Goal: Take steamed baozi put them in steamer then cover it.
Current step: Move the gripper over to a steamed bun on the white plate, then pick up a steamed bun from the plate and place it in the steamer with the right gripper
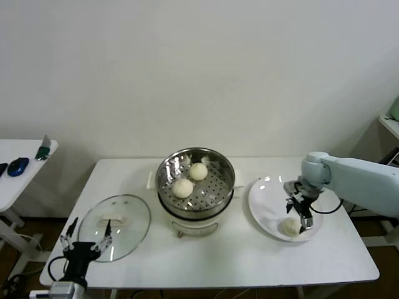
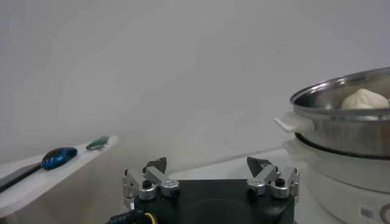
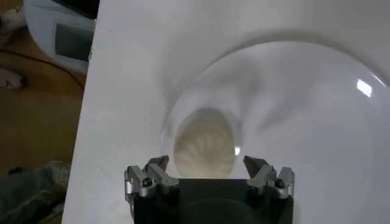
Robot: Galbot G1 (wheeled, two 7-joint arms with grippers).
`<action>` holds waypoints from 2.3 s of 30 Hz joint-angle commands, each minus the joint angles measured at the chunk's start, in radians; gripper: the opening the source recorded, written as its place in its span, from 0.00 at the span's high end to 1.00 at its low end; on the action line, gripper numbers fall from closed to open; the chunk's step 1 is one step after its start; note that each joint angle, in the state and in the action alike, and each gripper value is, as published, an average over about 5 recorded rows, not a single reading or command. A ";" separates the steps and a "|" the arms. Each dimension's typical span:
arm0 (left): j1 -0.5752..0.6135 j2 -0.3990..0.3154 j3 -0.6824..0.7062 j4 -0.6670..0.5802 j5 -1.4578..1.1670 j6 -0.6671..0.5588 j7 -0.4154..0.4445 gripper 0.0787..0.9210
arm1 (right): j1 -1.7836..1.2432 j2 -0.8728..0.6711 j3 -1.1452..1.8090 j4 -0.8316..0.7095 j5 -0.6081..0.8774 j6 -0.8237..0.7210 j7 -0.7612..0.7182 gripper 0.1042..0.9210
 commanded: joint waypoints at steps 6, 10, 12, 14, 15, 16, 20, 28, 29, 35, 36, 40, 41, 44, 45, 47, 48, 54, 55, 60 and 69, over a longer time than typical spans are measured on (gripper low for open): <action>0.003 -0.002 0.002 0.009 0.003 -0.006 0.001 0.12 | -0.054 0.041 0.020 -0.048 -0.022 0.005 -0.004 0.12; 0.005 -0.002 0.000 0.011 0.002 -0.008 0.000 0.12 | -0.053 0.044 0.019 -0.054 -0.023 0.007 -0.009 0.14; 0.006 -0.003 0.000 0.011 0.002 -0.008 0.000 0.12 | -0.053 0.044 0.018 -0.055 -0.025 0.007 -0.012 0.16; 0.006 -0.003 0.000 0.012 0.002 -0.009 -0.001 0.12 | -0.053 0.045 0.018 -0.057 -0.025 0.008 -0.013 0.18; 0.006 -0.004 0.000 0.012 0.001 -0.009 -0.001 0.12 | -0.053 0.046 0.018 -0.058 -0.025 0.008 -0.013 0.19; 0.006 -0.004 0.000 0.012 0.001 -0.009 -0.001 0.12 | -0.052 0.046 0.018 -0.059 -0.025 0.009 -0.013 0.20; 0.006 -0.004 0.001 0.012 0.001 -0.009 -0.002 0.12 | -0.046 0.047 0.021 -0.059 -0.024 0.013 -0.015 0.24; 0.006 -0.002 0.001 0.012 -0.002 -0.011 -0.002 0.12 | 0.093 0.080 -0.012 -0.052 -0.024 0.123 -0.037 0.26; 0.006 -0.002 0.002 0.012 -0.002 -0.012 -0.002 0.12 | 0.134 0.093 -0.029 -0.049 -0.031 0.167 -0.045 0.26; 0.011 0.001 0.005 0.010 -0.003 -0.014 -0.001 0.12 | 0.338 0.200 -0.048 -0.037 -0.140 0.443 -0.082 0.26; 0.012 0.002 0.005 0.009 -0.003 -0.015 -0.001 0.12 | 0.357 0.216 -0.042 -0.028 -0.153 0.471 -0.086 0.26; 0.016 0.003 0.006 0.010 -0.003 -0.016 -0.001 0.12 | 0.426 0.291 -0.018 -0.007 -0.174 0.573 -0.088 0.25; 0.017 0.003 0.007 0.010 -0.003 -0.015 -0.002 0.12 | 0.437 0.311 -0.009 -0.009 -0.178 0.597 -0.088 0.25; 0.017 0.001 0.011 0.009 -0.002 -0.013 -0.005 0.12 | 0.466 0.372 0.014 -0.019 -0.184 0.662 -0.091 0.25; 0.017 0.001 0.012 0.008 -0.002 -0.012 -0.007 0.12 | 0.477 0.391 0.018 -0.020 -0.180 0.676 -0.092 0.25; 0.018 0.000 0.013 0.008 -0.002 -0.012 -0.007 0.12 | 0.493 0.432 0.028 -0.020 -0.173 0.704 -0.096 0.25; 0.018 0.000 0.014 0.008 -0.002 -0.011 -0.007 0.12 | 0.496 0.452 0.033 -0.018 -0.172 0.713 -0.098 0.25; 0.019 -0.001 0.014 0.009 -0.004 -0.011 -0.008 0.12 | 0.446 0.546 0.077 -0.004 -0.198 0.731 -0.100 0.24; 0.020 -0.001 0.013 0.009 -0.004 -0.011 -0.008 0.12 | 0.429 0.559 0.084 -0.003 -0.206 0.732 -0.101 0.24; 0.026 0.003 0.007 0.009 -0.015 -0.011 -0.008 0.12 | 0.336 0.616 0.100 -0.014 -0.237 0.731 -0.102 0.24; 0.036 0.007 0.000 0.012 -0.026 -0.012 -0.009 0.12 | 0.218 0.657 0.101 -0.003 -0.256 0.724 -0.105 0.24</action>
